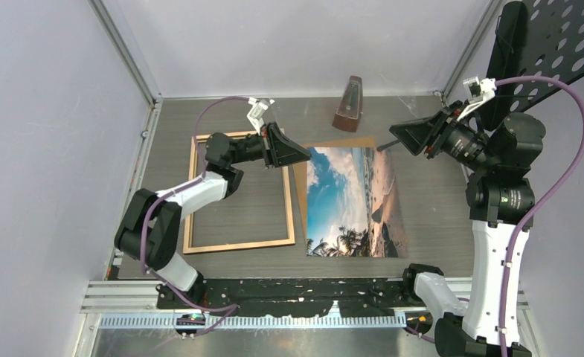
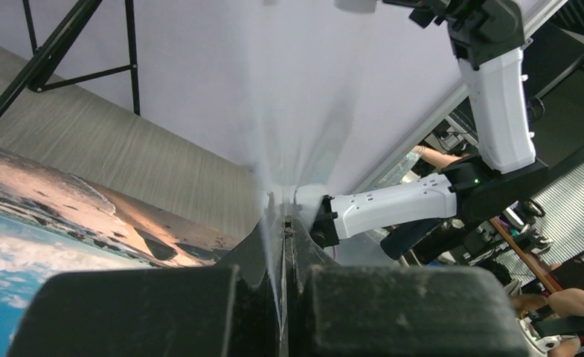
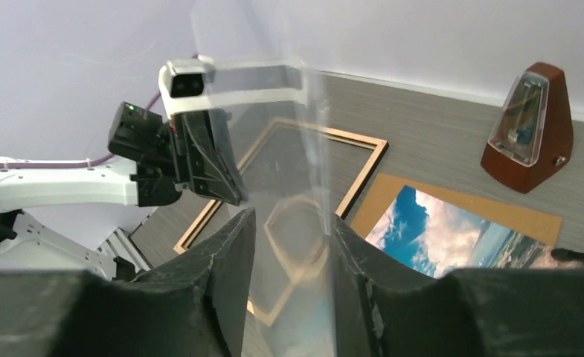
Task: Put the photo into the frame
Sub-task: Pick up the photo frame item at the center of the board, then place the photo frame item in the photo frame, then pick up the photo frame item from the photo frame.
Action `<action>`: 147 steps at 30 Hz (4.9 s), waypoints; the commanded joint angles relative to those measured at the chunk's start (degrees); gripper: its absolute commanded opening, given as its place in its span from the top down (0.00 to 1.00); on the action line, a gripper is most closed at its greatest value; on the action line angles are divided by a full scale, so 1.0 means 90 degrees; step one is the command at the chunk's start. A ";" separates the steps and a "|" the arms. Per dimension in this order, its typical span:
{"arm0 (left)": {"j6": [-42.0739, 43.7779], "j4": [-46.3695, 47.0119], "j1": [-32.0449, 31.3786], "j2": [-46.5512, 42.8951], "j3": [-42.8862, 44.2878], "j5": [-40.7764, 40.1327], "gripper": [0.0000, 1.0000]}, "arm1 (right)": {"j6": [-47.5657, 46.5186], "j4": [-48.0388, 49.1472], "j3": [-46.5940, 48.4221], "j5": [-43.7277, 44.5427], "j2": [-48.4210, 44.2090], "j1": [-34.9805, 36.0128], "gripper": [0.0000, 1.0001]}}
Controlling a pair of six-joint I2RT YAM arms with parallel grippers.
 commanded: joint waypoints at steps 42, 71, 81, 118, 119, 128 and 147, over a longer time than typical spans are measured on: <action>0.4042 -0.9243 0.4941 -0.2468 -0.0766 -0.0546 1.00 | -0.0226 0.0566 -0.1608 0.0579 -0.0431 0.0344 0.16; 0.3287 -0.6474 0.5294 -0.1732 -0.1987 -0.0694 1.00 | -0.2571 0.1834 -0.2837 0.1721 0.2013 0.3359 0.21; 0.2843 -0.6096 0.5888 -0.1901 -0.2009 -0.0234 1.00 | -0.2651 0.1722 -0.2735 0.1877 0.2194 0.3609 0.22; 0.5553 -0.9947 0.5638 -0.0662 -0.0346 -0.1489 0.12 | -0.0573 0.3292 -0.2542 0.1831 0.5047 0.4153 0.05; 0.5579 -0.9990 0.5627 -0.0662 -0.0346 -0.1528 0.12 | -0.0486 0.3446 -0.2616 0.1785 0.5091 0.4162 0.06; 0.5674 -1.0042 0.5418 -0.0587 -0.0512 -0.1804 0.11 | 0.0394 0.4736 -0.3000 0.1431 0.5681 0.4258 0.09; 0.5566 -1.0040 0.5340 -0.0095 -0.0754 -0.1985 0.18 | 0.1250 0.5881 -0.3259 0.0984 0.6272 0.4319 0.13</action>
